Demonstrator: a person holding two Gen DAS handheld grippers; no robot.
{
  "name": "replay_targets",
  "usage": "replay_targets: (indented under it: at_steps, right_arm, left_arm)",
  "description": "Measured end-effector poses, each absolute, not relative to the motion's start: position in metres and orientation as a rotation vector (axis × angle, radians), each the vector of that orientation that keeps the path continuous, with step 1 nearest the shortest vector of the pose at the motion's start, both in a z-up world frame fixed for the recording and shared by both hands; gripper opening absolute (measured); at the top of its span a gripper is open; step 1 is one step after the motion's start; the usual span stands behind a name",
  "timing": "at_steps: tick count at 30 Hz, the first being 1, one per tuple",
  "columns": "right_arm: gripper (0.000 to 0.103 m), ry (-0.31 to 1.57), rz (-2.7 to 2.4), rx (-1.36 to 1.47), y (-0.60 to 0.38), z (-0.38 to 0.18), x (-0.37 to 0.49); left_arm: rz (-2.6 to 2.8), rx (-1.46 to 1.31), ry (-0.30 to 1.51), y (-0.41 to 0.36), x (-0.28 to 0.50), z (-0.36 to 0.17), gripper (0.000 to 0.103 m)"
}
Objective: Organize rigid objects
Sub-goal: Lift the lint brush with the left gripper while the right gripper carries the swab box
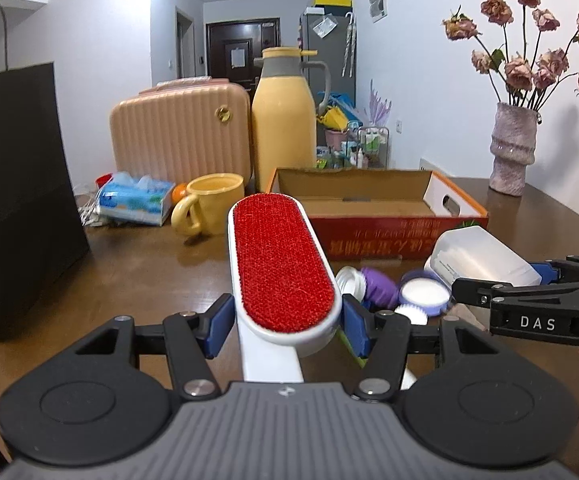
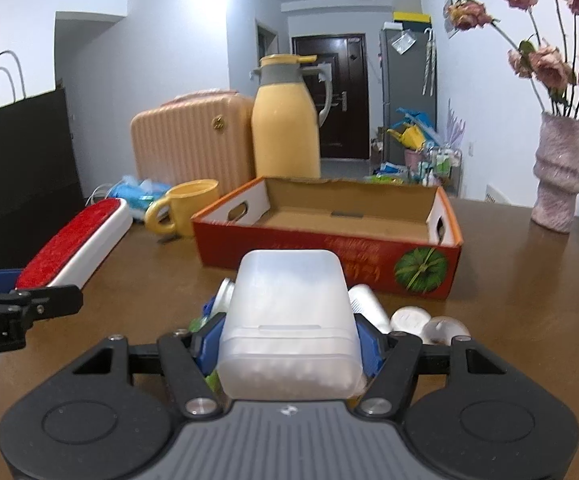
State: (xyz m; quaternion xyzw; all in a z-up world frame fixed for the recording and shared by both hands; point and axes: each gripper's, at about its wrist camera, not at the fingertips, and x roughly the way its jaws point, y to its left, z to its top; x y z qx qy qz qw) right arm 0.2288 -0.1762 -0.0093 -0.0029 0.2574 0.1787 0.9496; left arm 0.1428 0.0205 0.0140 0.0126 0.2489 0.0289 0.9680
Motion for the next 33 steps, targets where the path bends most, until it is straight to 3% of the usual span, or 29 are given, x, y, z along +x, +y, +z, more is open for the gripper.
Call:
replay_targets:
  at_steps: [33]
  right_arm:
    - [0.065, 0.423, 0.249, 0.069, -0.194, 0.024, 0.358]
  left_arm:
    - [0.021, 0.051, 0.455, -0.015, 0.291, 0.054, 0.058]
